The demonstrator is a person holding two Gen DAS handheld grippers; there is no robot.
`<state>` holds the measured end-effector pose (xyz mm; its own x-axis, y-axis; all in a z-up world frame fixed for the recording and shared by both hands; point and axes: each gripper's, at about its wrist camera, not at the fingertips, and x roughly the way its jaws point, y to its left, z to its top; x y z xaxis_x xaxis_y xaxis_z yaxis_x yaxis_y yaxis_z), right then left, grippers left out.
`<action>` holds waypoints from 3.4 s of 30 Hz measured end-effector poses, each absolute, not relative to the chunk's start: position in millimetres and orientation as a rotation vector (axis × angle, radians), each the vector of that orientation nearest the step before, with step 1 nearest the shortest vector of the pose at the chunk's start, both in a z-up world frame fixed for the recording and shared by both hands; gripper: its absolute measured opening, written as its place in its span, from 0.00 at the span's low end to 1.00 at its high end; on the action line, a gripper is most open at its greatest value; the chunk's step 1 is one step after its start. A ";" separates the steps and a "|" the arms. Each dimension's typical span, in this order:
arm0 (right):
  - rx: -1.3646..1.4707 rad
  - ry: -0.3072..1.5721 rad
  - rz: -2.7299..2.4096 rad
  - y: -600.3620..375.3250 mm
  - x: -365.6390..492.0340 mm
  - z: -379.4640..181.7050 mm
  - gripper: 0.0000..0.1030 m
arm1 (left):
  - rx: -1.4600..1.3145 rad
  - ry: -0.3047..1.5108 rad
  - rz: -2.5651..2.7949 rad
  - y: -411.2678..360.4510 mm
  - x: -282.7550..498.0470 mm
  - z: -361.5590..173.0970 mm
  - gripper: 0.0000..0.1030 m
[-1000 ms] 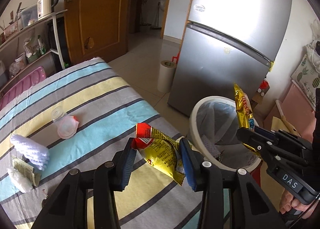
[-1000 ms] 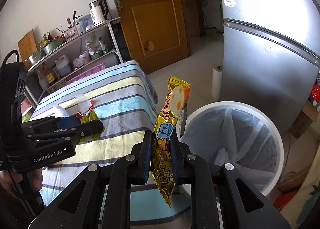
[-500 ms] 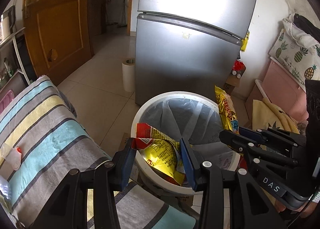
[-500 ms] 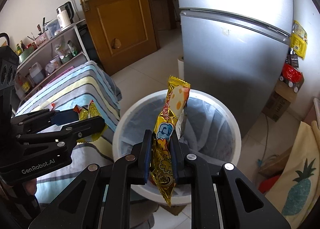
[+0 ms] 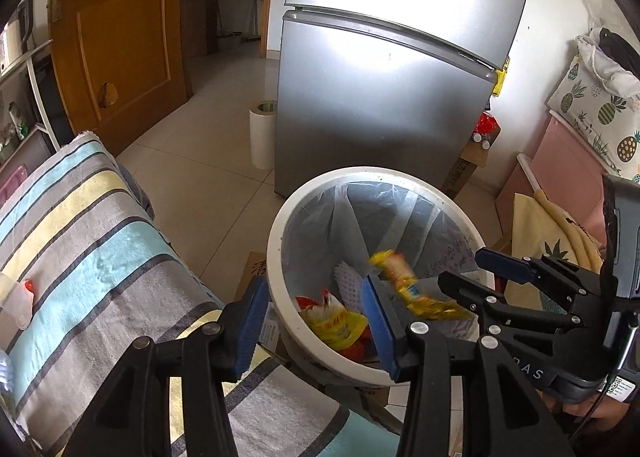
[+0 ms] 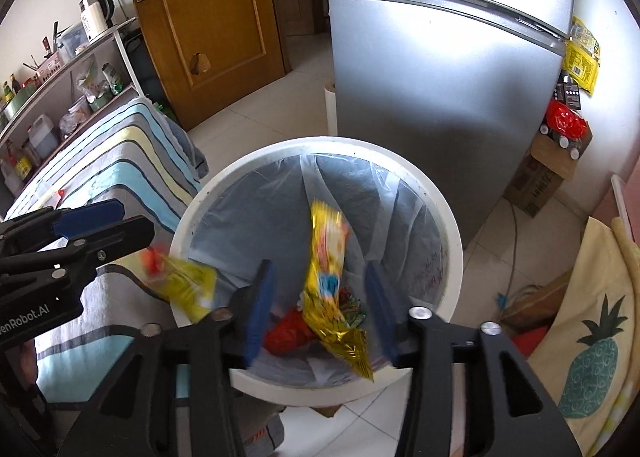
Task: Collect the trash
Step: 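Open both grippers over the wastebasket to drop the yellow wrapper and chip bag, then move both tools back over the table toward the remaining trash, then grasp the brown chocolate wrapper with the right gripper, then grasp the clear plastic bag with the left gripper while the right holds the brown wrapper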
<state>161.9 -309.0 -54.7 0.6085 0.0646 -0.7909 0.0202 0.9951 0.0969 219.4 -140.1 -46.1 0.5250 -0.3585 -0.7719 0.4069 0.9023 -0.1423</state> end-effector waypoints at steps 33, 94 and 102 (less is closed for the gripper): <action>0.055 0.760 0.328 -160.7 127.5 -8.3 0.51 | -0.126 0.736 -0.026 88.1 107.0 11.0 0.53; -0.136 0.915 0.681 9.1 127.1 -57.5 0.10 | -0.370 0.910 0.194 201.3 149.7 -61.1 0.60; -0.124 0.915 0.685 8.4 126.1 -58.8 0.10 | -0.331 0.910 0.270 209.4 141.7 -62.9 0.58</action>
<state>126.1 8.4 -58.8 0.4158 0.4929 -0.7643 -0.5947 0.7832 0.1816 141.7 209.4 -62.9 0.5865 0.0883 -0.8051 -0.3651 0.9161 -0.1655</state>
